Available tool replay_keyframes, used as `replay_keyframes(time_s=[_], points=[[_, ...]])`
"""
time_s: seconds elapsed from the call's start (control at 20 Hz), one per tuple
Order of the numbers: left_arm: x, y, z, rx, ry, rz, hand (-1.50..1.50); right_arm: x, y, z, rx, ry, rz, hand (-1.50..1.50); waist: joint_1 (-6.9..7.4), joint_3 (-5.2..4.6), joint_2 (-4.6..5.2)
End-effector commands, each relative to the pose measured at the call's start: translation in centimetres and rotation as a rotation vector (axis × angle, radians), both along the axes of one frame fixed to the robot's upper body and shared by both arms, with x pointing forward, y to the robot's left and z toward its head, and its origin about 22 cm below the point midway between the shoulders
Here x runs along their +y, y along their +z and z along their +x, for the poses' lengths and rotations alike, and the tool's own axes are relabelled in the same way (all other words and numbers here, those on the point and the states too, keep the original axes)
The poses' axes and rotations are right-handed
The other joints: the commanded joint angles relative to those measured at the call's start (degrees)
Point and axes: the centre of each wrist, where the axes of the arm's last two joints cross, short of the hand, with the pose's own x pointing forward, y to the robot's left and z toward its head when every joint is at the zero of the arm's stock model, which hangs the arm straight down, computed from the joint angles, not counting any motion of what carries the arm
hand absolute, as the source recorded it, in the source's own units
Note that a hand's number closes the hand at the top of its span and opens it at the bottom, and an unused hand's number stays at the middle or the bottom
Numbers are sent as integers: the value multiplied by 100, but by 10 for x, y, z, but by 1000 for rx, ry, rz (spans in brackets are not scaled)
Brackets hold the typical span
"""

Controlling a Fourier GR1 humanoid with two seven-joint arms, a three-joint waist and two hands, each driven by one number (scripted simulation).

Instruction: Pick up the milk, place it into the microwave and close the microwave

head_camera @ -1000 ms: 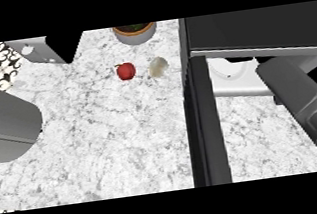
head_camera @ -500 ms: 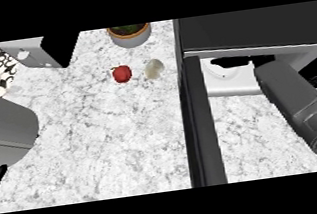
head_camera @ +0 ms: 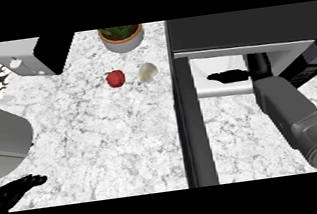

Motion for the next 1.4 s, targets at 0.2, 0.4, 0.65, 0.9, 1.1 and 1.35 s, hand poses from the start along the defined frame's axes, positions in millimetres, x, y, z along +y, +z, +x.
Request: replay_keyframes(time_s=[0.2,0.4,0.65,0.9,1.1,1.35], points=[[-30,5,9,31,-76,0,150,-11,-36,-29,56,145,211,-150,-189,-10,-92],[-58,1,13,73,-115,-14,150,-12,-65,-56,83,152,257,-150,-315,-16,-138],[-73,10,20,90,-146,-7,150,-28,-97,-96,73,149,262,-150,-357,-16,-140],[-96,-8,31,66,-203,78,150,-24,-111,-121,95,158,260,-150,-437,-29,-184],[-116,-4,41,51,-213,109,150,-65,-112,-151,88,116,272,-150,-436,-28,-168],[-160,-6,67,-2,-301,199,150,-80,-124,-201,79,100,264,-150,-504,-27,-147]])
